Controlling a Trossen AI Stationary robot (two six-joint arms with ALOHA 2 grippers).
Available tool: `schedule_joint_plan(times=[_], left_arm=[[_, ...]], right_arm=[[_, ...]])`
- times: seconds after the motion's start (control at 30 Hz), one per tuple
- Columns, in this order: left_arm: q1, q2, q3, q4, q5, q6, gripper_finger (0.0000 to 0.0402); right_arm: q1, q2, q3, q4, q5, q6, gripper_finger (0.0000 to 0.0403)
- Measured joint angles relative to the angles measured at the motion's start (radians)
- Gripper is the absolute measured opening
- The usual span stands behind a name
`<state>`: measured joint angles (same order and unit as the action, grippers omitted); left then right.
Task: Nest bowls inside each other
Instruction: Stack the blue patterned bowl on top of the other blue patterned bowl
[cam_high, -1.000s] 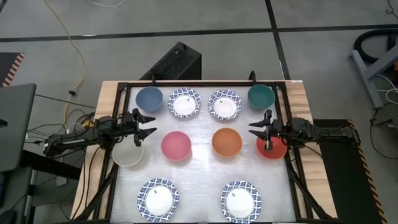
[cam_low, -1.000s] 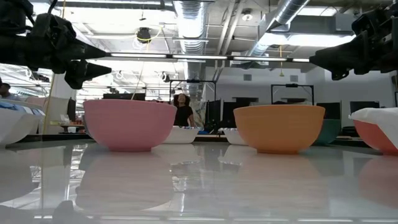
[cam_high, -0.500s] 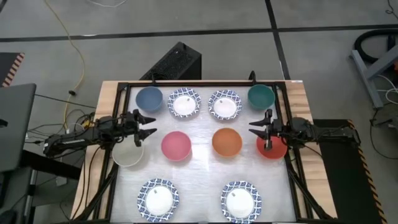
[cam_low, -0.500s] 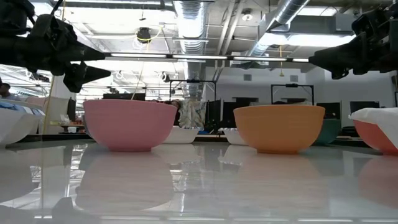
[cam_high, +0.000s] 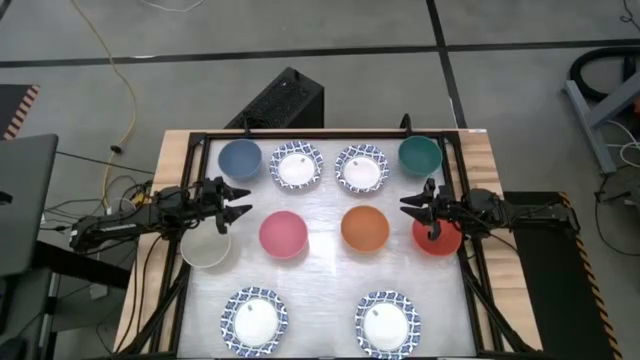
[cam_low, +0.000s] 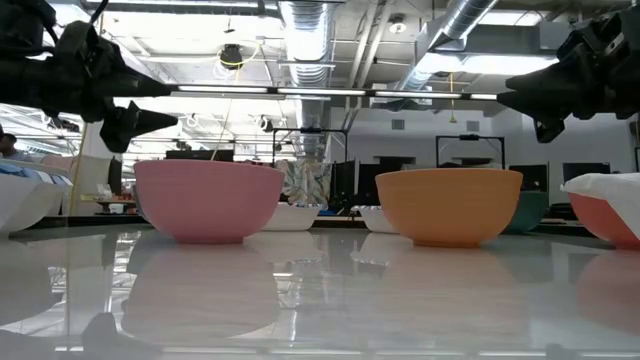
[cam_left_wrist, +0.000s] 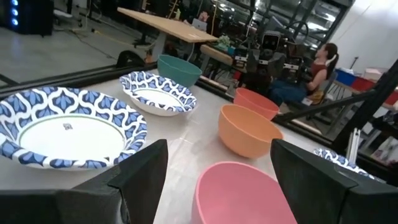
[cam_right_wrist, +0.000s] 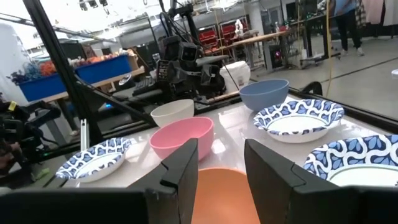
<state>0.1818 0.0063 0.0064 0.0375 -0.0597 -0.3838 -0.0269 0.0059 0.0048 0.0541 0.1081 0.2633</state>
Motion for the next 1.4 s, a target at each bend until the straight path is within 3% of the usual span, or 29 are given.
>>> schedule_joint_plan(times=[0.2, 0.43, 0.6, 0.7, 0.83, 0.97, 1.07, 1.23, 1.4], left_arm=[[0.000, 0.000, 0.000, -0.001, -0.001, -0.016, 0.0274], [0.000, 0.000, 0.000, 0.002, -0.015, 0.114, 0.0274], [0.000, 0.000, 0.000, 0.003, -0.018, -0.035, 0.0274], [0.000, 0.000, 0.000, 0.032, -0.041, -0.048, 0.0274], [0.000, 0.002, 0.046, 0.016, 0.060, -0.079, 0.0274], [0.000, 0.016, 0.154, 0.007, 0.164, -0.081, 0.0274], [0.000, 0.077, 0.269, -0.108, 0.211, -0.082, 0.0274], [0.000, 0.275, 0.536, -0.449, 0.214, -0.122, 0.0274], [0.000, 0.511, 0.796, -0.779, 0.262, -0.120, 0.0274]], right_arm=[[-0.001, 0.000, 0.000, 0.002, -0.001, 0.000, 0.0152], [-0.001, 0.000, 0.000, -0.003, 0.002, -0.002, 0.0152], [-0.001, 0.000, 0.000, 0.000, 0.002, -0.001, 0.0152], [0.000, 0.000, 0.000, 0.063, 0.000, 0.001, 0.0152], [0.000, -0.001, 0.007, 0.183, -0.002, -0.007, 0.0152], [0.000, 0.011, 0.074, 0.179, -0.003, -0.010, 0.0152], [0.001, 0.039, 0.138, 0.179, -0.013, -0.030, 0.0152], [0.019, 0.120, 0.304, 0.088, -0.071, -0.062, 0.0152], [0.051, 0.242, 0.511, -0.178, -0.077, -0.062, 0.0152]])
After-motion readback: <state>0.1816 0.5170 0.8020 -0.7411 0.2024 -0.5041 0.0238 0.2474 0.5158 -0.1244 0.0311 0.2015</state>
